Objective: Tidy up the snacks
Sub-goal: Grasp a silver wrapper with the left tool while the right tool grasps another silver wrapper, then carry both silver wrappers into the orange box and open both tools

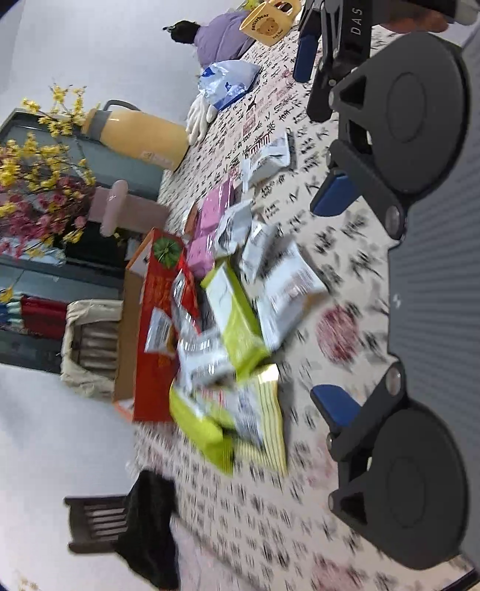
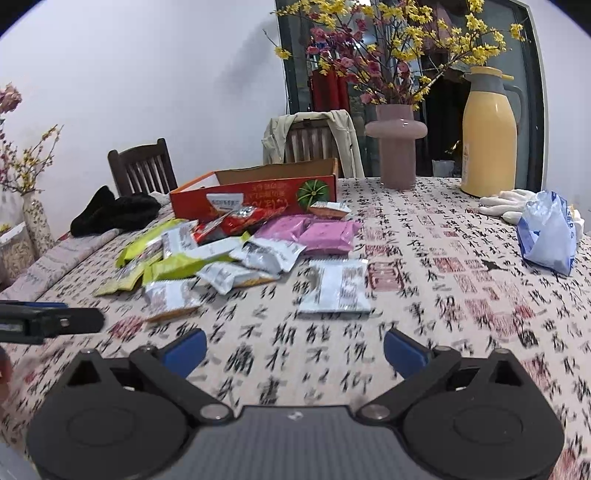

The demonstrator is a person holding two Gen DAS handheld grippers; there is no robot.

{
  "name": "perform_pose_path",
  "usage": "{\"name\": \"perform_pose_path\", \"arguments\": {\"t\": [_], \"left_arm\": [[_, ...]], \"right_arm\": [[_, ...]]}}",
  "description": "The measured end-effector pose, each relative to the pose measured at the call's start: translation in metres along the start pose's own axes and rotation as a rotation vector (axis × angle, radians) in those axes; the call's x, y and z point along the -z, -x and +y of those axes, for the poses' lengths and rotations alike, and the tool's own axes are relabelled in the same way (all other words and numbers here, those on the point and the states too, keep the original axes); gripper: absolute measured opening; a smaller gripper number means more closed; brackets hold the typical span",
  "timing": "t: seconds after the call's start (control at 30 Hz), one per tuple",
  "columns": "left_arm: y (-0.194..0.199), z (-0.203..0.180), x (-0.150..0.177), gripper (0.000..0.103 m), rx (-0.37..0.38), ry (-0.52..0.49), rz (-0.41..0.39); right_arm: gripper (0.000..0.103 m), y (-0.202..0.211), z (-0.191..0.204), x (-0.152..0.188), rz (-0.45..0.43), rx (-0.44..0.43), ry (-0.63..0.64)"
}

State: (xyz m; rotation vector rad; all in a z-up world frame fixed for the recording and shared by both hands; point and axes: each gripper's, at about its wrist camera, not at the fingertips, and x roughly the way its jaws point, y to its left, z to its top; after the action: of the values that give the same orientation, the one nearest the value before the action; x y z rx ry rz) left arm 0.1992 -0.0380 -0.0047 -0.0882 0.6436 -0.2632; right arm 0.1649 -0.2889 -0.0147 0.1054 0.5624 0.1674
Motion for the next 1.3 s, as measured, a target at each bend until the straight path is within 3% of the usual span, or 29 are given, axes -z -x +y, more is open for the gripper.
{"name": "perform_pose_path", "arguments": {"t": [0.1, 0.23, 0.37, 0.4, 0.53, 0.63, 0.77, 1.1, 1.3], "left_arm": [[-0.032, -0.011, -0.009, 0.092, -0.012, -0.011, 0.037], [-0.064, -0.009, -0.017, 0.088, -0.013, 0.038, 0.087], [-0.076, -0.008, -0.022, 0.088, -0.019, 0.019, 0.069], [-0.078, -0.008, -0.023, 0.085, -0.020, 0.014, 0.068], [-0.082, -0.016, -0.027, 0.042, -0.039, -0.058, 0.064], [-0.076, -0.022, -0.025, 0.041, 0.002, -0.098, 0.076], [-0.066, -0.025, -0.020, 0.041, 0.015, -0.120, 0.078], [-0.012, -0.007, -0.016, 0.041, -0.019, -0.081, 0.000], [0.004, 0.008, -0.032, 0.041, -0.029, -0.065, -0.052]], "right_arm": [[0.088, -0.016, -0.009, -0.013, 0.024, 0.024, -0.007], [0.085, -0.040, -0.018, -0.027, 0.048, 0.056, 0.008], [0.082, -0.070, -0.024, -0.040, 0.089, 0.055, 0.008], [0.080, -0.076, -0.025, -0.042, 0.093, 0.051, 0.009], [0.067, -0.097, -0.023, -0.046, 0.119, 0.045, 0.019], [0.045, -0.104, -0.022, -0.042, 0.139, 0.027, 0.010], [0.037, -0.095, -0.017, -0.037, 0.119, 0.027, 0.025], [0.037, -0.050, -0.010, -0.020, 0.101, 0.019, 0.023], [0.037, -0.030, -0.005, -0.031, 0.054, 0.005, 0.013]]}}
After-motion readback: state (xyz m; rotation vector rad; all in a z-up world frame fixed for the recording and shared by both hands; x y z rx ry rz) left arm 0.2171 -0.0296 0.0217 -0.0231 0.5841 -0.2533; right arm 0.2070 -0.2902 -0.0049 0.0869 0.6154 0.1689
